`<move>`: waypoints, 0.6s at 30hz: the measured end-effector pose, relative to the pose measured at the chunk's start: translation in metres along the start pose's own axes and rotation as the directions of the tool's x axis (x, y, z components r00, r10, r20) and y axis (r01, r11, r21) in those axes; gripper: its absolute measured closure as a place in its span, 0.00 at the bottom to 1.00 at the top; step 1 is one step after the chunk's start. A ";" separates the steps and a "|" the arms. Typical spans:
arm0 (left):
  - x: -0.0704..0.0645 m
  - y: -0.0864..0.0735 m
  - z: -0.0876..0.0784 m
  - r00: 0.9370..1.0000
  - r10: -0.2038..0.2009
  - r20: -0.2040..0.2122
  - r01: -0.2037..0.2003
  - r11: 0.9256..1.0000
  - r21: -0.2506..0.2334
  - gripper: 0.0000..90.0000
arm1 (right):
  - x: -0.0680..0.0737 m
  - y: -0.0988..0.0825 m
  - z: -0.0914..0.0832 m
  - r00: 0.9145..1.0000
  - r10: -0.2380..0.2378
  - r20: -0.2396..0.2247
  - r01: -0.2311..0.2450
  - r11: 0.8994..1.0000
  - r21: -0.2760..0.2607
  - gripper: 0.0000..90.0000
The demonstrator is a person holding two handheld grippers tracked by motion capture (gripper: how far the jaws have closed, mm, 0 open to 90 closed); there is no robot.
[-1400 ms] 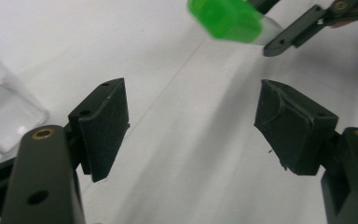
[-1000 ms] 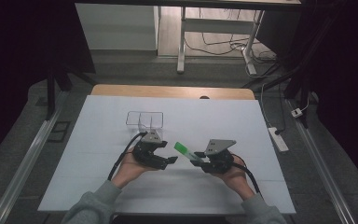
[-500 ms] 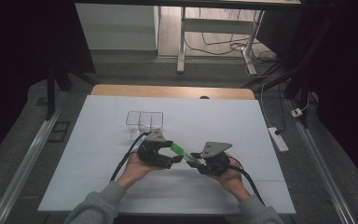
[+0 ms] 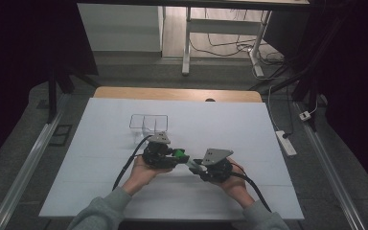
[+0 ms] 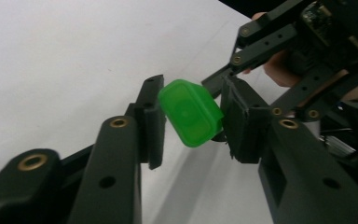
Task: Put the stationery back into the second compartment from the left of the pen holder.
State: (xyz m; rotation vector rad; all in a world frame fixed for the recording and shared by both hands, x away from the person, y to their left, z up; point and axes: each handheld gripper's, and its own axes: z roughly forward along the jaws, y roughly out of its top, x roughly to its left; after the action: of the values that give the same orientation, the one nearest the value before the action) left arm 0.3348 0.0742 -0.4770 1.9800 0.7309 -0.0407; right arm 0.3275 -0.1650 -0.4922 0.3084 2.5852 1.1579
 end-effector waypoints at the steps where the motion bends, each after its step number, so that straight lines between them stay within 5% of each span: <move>1: 0.000 0.000 0.000 1.000 -0.005 0.017 0.005 1.000 0.001 0.72 | 0.000 0.000 0.000 1.000 0.001 -0.002 -0.001 1.000 -0.002 0.72; 11: -0.004 0.002 -0.001 0.999 0.010 0.034 -0.011 1.000 0.013 0.78 | 0.001 -0.001 0.001 1.000 0.007 -0.001 -0.007 1.000 0.003 0.70; 18: -0.002 0.005 -0.010 1.000 0.013 0.024 -0.013 1.000 -0.011 0.78 | -0.007 -0.003 -0.006 0.994 0.109 -0.016 -0.109 0.993 -0.053 0.60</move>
State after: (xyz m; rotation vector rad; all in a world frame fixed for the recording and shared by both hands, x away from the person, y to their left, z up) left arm 0.3328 0.0796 -0.4672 1.9706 0.7010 -0.0527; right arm 0.3316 -0.1734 -0.4890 0.4360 2.5718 1.2683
